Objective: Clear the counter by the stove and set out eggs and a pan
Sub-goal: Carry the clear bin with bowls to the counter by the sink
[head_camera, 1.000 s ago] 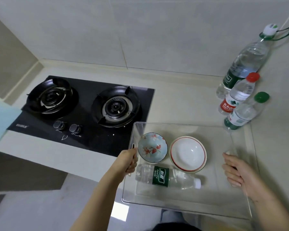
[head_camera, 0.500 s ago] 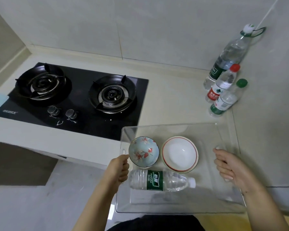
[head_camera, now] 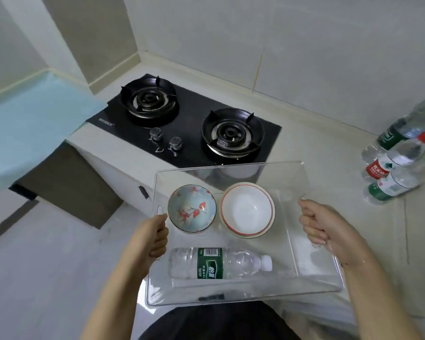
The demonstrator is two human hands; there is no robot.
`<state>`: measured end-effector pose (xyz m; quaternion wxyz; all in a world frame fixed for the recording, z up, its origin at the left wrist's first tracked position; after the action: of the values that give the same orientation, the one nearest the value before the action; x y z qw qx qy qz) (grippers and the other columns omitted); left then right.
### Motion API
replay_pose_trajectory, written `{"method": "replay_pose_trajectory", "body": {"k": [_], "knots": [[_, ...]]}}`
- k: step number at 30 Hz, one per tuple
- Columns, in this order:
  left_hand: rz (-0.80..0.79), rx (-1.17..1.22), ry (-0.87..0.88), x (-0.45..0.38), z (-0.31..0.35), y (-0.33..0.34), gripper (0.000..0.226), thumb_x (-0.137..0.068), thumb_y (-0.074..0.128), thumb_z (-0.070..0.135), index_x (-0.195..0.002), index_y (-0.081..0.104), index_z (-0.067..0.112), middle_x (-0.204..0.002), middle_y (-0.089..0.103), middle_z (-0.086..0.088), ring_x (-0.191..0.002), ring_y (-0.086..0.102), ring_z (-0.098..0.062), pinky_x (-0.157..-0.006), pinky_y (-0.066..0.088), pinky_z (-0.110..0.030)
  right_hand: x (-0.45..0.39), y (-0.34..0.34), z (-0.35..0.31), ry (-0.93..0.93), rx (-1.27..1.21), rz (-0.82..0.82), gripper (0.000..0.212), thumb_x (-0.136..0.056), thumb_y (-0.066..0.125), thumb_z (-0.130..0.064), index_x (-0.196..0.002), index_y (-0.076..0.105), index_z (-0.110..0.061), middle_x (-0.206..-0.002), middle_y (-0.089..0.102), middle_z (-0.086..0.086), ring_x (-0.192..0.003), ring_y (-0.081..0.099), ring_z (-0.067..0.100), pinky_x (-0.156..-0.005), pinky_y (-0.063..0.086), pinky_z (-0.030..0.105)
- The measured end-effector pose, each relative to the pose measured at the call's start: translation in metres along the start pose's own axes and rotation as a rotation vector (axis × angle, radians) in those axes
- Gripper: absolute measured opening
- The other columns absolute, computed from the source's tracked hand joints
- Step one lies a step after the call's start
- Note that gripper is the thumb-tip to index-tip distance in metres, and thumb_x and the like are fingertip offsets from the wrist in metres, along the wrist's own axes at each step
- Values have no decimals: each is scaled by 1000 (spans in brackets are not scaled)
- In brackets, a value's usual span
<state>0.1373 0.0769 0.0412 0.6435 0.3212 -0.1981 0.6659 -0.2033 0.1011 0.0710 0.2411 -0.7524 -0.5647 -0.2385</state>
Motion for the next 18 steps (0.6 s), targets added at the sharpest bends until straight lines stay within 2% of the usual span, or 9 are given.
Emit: {"method": "replay_pose_trajectory", "body": {"k": [5,12,18], "knots": [[121,176,40,28,-2,-77,44,-101,37,19,-60,24,20,-40,18,7,-28,13,-3,-29,10,-11,-1,83,-19,-67,123,-145,38,-97,48,-24,-63,32,-19,-42,18,-5,-28,13,7,-35,11,11],[300,306,125,70,-11,-177,42,-101,38,19,-61,27,19,-41,18,7,-29,13,-3,-31,10,-11,9,199,-25,-109,226,-321,37,-97,52,-22,-63,35,-17,-41,21,-5,-27,16,7,-33,12,12],[469,384,113,100,-23,-247,39,-99,45,21,-62,33,18,-42,31,5,-31,22,-7,-32,20,-13,27,292,-29,-126,297,-466,41,-96,52,-19,-60,32,-15,-38,24,-1,-27,22,10,-29,24,18]]}}
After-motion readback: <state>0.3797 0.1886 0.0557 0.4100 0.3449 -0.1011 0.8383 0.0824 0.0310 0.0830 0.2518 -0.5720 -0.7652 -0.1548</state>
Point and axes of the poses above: each hand's wrist, its own x-axis away from the middle knuckle, its own y-axis out of the palm, z = x × y, the point moved 3 cm from there along -x, towards the middle knuckle
